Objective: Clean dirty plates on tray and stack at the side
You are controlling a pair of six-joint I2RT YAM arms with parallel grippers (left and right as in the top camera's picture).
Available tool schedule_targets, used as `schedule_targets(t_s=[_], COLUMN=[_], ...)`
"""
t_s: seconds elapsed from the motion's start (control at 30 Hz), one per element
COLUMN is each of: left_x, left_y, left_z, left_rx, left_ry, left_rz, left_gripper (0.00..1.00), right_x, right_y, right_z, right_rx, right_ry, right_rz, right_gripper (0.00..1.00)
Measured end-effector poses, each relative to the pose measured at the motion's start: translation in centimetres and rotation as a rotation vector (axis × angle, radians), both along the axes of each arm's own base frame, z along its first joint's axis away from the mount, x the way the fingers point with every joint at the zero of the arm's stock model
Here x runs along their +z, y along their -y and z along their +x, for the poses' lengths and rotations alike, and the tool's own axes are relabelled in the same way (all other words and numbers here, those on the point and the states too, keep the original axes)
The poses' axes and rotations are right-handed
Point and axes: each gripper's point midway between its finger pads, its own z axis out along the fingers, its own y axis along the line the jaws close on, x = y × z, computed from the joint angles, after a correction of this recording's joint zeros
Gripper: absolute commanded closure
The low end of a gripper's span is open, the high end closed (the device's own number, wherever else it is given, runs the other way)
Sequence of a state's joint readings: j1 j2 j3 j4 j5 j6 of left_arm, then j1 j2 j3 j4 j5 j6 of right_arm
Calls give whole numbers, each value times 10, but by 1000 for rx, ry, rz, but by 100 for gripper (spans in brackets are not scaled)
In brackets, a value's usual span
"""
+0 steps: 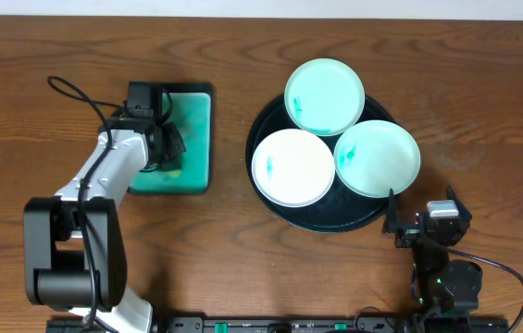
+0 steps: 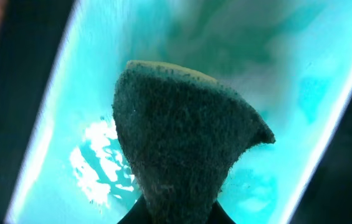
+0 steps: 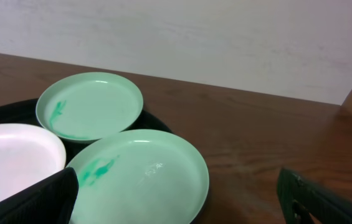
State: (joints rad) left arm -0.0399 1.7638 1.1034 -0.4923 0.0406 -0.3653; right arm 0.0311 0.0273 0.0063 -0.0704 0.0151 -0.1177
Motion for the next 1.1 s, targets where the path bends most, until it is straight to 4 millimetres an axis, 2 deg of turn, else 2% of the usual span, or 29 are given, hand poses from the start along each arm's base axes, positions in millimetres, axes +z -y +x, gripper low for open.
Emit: schedule_targets(t_s=[0.07,0.13,0.27,0.33,0.4,0.43,0.53,0.63,0.67,0.73,0.77,0.83,0.9,0.93,1.03,1.07,1.1], left_x=[13,41,115,146,159,160,138,84,54,18,4,-4,10,23,89,100,140], left_y=[3,5,7,7,6,5,-1,-5,-6,-7,-8,-8,-7,-6,2,3,8], left_z=[4,9,13,12,12,12,17,25,21,9,-1,-12,-12,-9,8,9,9], left_rx=[-5,-10,-17,-18,-16,-13,4,15,17,17,16,14,12,10,-3,-7,-20], left_ry=[37,114,312,392,429,430,395,303,226,105,42,-13,6,39,226,259,365], left_rz=[-16,-30,-44,-47,-43,-37,-8,17,27,37,41,44,37,28,-15,-23,-49], left_gripper=[93,93,93,93,92,93,93,93,93,93,93,93,93,93,93,93,93], right_x=[0,0,0,0,0,0,0,0,0,0,0,0,0,0,0,0,0], right_y=[0,0,0,0,0,0,0,0,0,0,0,0,0,0,0,0,0], right_z=[0,0,0,0,0,0,0,0,0,0,0,0,0,0,0,0,0], right_rx=[0,0,0,0,0,0,0,0,0,0,0,0,0,0,0,0,0], right_ry=[0,0,0,0,0,0,0,0,0,0,0,0,0,0,0,0,0], right_rz=[0,0,0,0,0,0,0,0,0,0,0,0,0,0,0,0,0], right_gripper=[1,1,1,1,1,1,1,1,1,1,1,1,1,1,1,1,1])
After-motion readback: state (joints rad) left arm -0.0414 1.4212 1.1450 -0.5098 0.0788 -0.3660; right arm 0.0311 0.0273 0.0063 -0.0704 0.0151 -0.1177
